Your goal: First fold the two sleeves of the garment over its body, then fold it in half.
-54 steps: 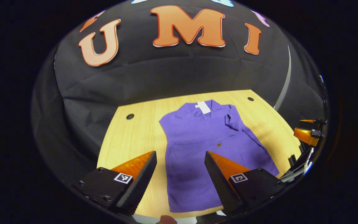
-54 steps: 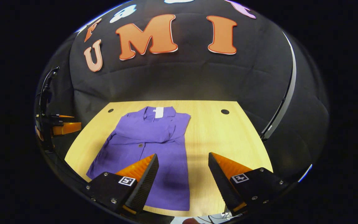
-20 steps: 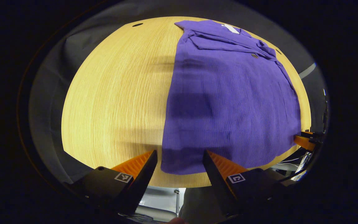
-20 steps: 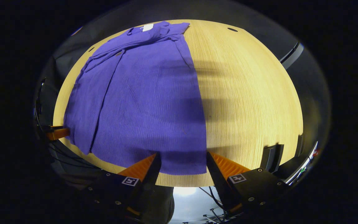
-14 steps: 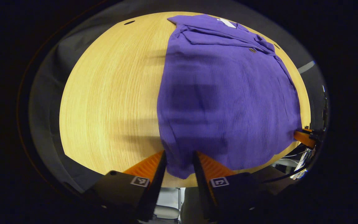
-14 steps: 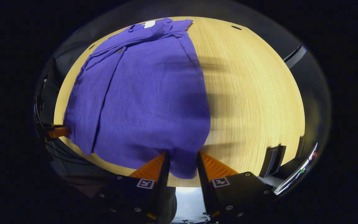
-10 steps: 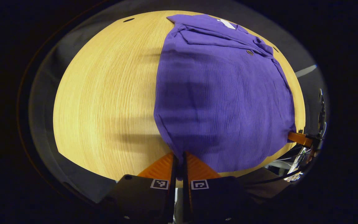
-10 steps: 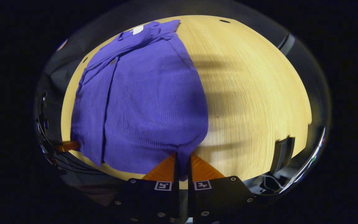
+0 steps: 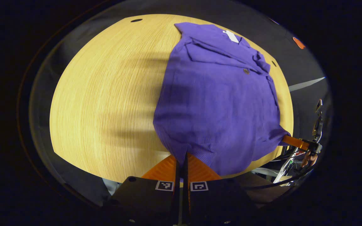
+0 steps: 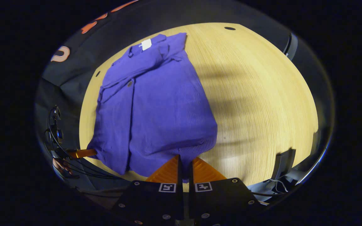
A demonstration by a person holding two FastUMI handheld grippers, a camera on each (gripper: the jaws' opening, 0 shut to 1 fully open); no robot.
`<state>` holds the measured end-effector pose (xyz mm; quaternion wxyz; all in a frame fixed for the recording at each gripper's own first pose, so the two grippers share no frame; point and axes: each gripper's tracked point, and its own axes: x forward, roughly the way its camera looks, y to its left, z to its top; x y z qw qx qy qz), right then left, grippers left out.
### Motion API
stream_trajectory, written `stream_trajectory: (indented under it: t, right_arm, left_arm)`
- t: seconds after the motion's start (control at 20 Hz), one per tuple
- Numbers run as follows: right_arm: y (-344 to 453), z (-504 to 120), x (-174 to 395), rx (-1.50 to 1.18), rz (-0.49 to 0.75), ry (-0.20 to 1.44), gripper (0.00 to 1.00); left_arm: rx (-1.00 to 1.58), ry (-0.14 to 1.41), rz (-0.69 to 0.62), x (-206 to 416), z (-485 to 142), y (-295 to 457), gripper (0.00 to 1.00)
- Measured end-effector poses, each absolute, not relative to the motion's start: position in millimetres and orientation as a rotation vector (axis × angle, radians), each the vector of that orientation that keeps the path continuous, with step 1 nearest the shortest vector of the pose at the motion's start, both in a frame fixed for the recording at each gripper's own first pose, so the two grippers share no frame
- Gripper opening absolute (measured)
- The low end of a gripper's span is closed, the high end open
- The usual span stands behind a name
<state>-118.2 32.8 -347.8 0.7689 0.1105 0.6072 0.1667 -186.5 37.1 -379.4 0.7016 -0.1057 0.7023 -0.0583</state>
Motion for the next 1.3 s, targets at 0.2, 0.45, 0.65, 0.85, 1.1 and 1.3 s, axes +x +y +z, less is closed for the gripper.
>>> stream_trajectory:
  t: [0.2,0.45,0.65,0.85,1.1,1.3]
  right_arm:
    - [38.2,-326.0,-93.4,0.232,0.399,1.263,0.07]
    - [44.1,-296.4,-59.6,0.24,0.445,1.2,0.07]
    - [49.5,-275.7,-27.5,0.233,0.476,1.15,0.07]
    - [51.7,-255.5,14.7,0.201,0.495,1.103,0.07]
    - [51.0,-240.3,77.8,0.164,0.494,1.068,0.07]
    - [58.9,-243.7,126.3,0.154,0.519,1.073,0.07]
  left_arm:
    - [-0.238,1.492,-0.152,-154.9,-349.3,34.3,0.05]
    - [-0.175,1.417,-0.187,-104.5,-321.6,30.3,0.05]
    - [-0.14,1.36,-0.212,-62.4,-304.0,21.8,0.05]
    - [-0.132,1.285,-0.21,-3.0,-279.8,21.6,0.05]
    - [-0.096,1.257,-0.178,65.7,-270.6,23.7,0.05]
    - [-0.066,1.249,-0.154,114.9,-269.3,19.6,0.05]
